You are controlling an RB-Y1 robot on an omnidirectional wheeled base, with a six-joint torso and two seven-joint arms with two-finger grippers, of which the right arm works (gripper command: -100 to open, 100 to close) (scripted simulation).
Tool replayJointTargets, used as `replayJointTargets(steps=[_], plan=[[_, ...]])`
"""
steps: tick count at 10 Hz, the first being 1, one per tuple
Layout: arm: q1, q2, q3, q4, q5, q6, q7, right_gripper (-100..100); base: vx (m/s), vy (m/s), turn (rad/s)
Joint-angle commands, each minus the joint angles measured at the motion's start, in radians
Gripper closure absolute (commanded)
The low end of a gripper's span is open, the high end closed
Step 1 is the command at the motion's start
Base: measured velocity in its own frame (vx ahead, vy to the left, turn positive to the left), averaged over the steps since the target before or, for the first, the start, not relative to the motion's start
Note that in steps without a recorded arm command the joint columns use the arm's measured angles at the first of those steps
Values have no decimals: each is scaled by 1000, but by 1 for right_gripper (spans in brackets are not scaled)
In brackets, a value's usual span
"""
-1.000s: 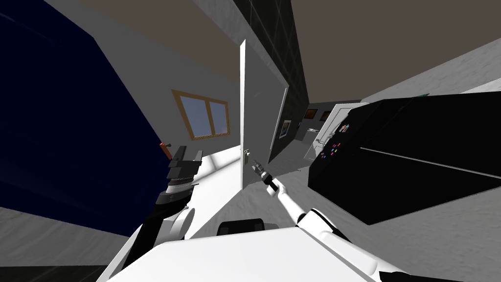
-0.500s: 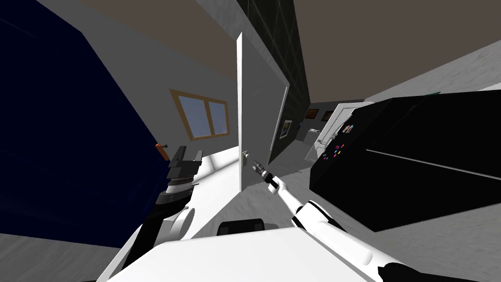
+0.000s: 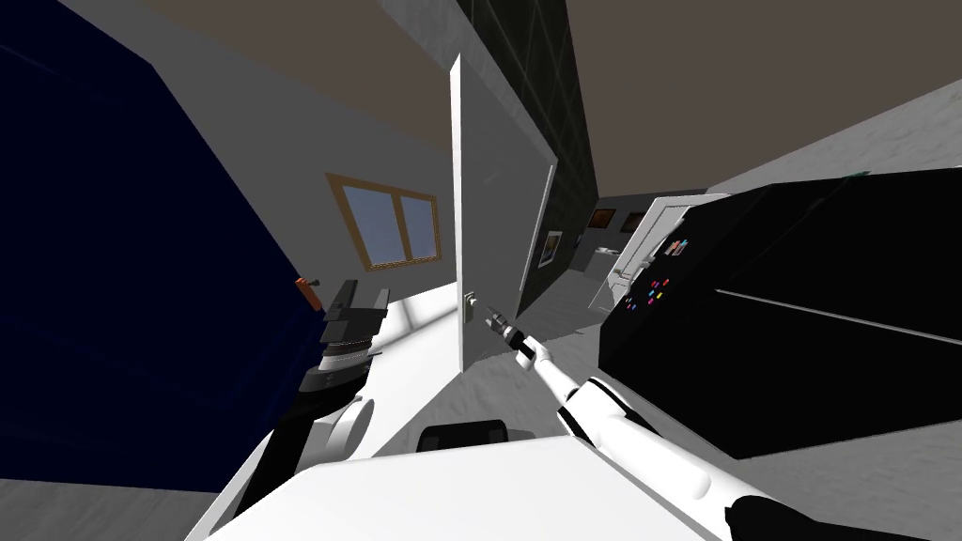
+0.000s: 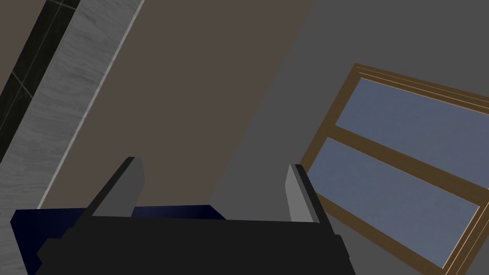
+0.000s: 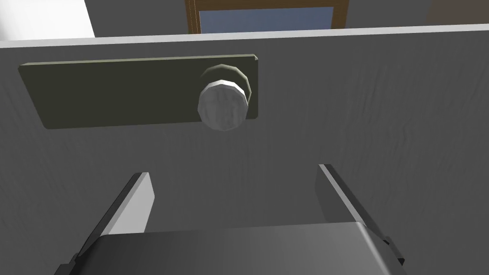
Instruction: Push the door open
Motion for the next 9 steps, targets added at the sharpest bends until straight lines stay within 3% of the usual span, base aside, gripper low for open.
replayJointTargets(steps=[1,6,7,8,9], plan=[[-3,7,-4,3,-4,9,9,-100,176,78,61],[-11,34,-18,14,-18,38,42,-100,170,96,58],[-12,32,-17,16,-16,32,39,-100,68,30,9],[-12,32,-17,16,-16,32,39,100,-7,-2,-8],[-12,32,-17,16,-16,32,39,100,-18,-11,16]])
